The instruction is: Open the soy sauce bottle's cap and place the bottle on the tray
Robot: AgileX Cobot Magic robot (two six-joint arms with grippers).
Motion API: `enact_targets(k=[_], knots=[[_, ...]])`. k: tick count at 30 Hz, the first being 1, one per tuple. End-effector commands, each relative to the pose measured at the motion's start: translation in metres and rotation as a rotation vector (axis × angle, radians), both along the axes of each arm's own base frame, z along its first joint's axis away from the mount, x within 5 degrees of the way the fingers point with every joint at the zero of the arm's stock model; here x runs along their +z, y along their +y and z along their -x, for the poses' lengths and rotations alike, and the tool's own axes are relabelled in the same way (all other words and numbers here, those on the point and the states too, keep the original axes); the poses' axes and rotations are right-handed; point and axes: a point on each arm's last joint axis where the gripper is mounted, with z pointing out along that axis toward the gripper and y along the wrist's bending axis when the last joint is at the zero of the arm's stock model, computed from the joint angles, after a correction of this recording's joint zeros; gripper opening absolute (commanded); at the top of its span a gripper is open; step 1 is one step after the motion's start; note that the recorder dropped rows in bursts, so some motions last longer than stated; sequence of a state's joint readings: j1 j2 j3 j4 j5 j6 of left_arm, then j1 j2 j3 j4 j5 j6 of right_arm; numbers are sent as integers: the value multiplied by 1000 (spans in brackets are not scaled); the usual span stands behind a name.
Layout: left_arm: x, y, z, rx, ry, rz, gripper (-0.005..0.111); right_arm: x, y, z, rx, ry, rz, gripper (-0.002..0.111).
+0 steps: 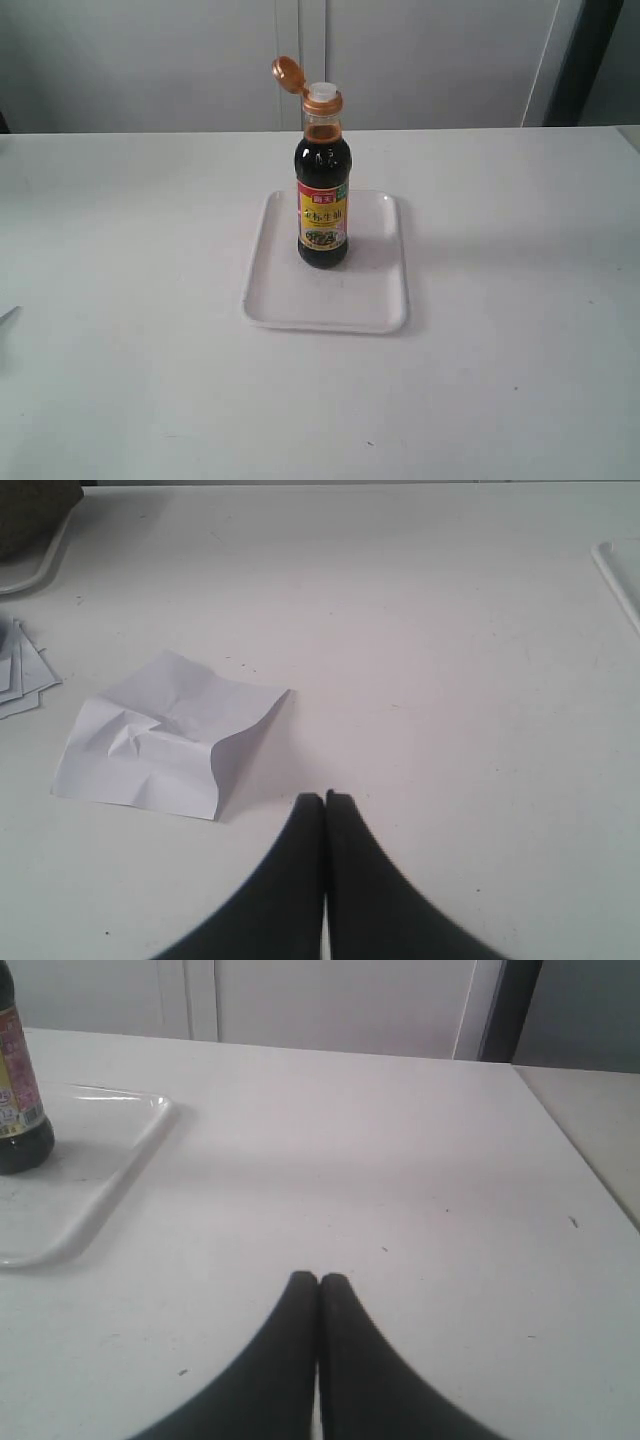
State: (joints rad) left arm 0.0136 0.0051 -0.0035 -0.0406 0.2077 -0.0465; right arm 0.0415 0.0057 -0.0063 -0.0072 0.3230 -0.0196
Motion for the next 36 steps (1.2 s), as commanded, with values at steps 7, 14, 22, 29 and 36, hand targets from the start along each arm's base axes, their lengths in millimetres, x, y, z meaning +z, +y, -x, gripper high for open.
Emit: enact_targets(k=[7,14,22,29,36], knots=[[0,0,0,2,-7,13,0,-1,0,0,-4,-9,3,0],[0,0,0,2,-7,13,0,-3,0,0,-2,11,12,0],[0,0,0,2,-7,13,0,-3,0,1,-2,16,13,0],[0,0,0,2,-7,13,0,-3,0,1,-2,16,13,0],[0,0,0,2,-7,13,0,-3,0,1,-2,16,13,0]])
